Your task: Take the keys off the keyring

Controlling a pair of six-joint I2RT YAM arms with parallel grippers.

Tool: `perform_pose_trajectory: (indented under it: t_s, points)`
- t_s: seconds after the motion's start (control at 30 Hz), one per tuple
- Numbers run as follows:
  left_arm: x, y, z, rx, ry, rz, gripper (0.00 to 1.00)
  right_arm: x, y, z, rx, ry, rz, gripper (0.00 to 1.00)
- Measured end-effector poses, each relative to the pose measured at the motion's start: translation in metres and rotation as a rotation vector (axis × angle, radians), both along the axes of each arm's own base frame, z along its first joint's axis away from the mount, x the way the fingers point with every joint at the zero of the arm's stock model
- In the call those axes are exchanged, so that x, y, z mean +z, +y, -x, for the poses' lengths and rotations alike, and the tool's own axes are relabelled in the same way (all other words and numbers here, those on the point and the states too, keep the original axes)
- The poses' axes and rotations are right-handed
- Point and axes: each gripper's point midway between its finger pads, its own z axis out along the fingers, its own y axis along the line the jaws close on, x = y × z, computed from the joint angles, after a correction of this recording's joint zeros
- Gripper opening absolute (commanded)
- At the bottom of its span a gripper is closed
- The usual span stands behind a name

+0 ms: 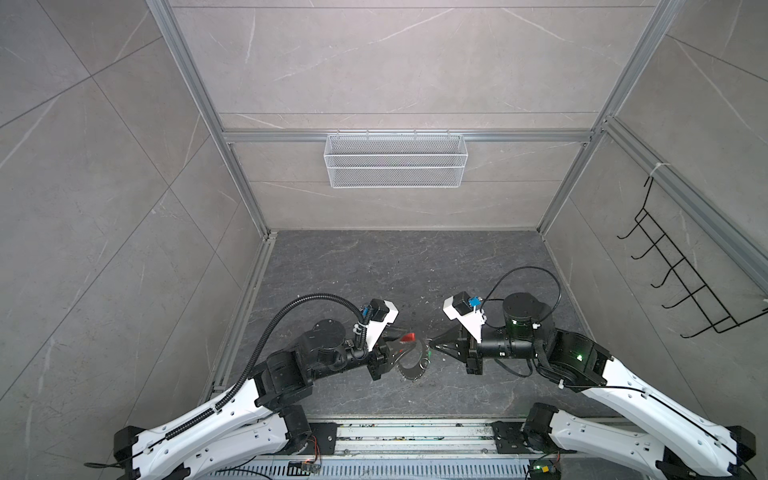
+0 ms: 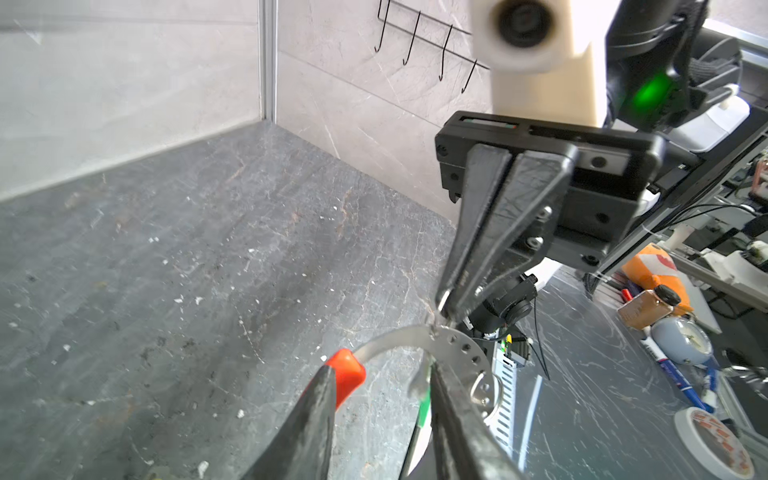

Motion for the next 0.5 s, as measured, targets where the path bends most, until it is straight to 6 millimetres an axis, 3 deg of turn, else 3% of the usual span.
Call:
perform_pose_trajectory:
  t_s: [0.23, 0.43, 0.5]
  points:
    - [-0.014, 0.004, -0.006, 0.056, 0.037, -0.047, 0.45, -0.006, 0.003, -0.034, -0.218, 0.174, 0.051, 0.0]
    - [-0.024, -0.004, -0.001, 0.018, 0.068, -0.076, 0.43, -0.054, 0.018, -0.056, -0.306, 0.374, 0.198, 0.0]
    - [-0.033, -0.013, 0.005, -0.01, 0.085, -0.096, 0.45, -0.06, 0.018, -0.059, -0.331, 0.4, 0.213, 0.0]
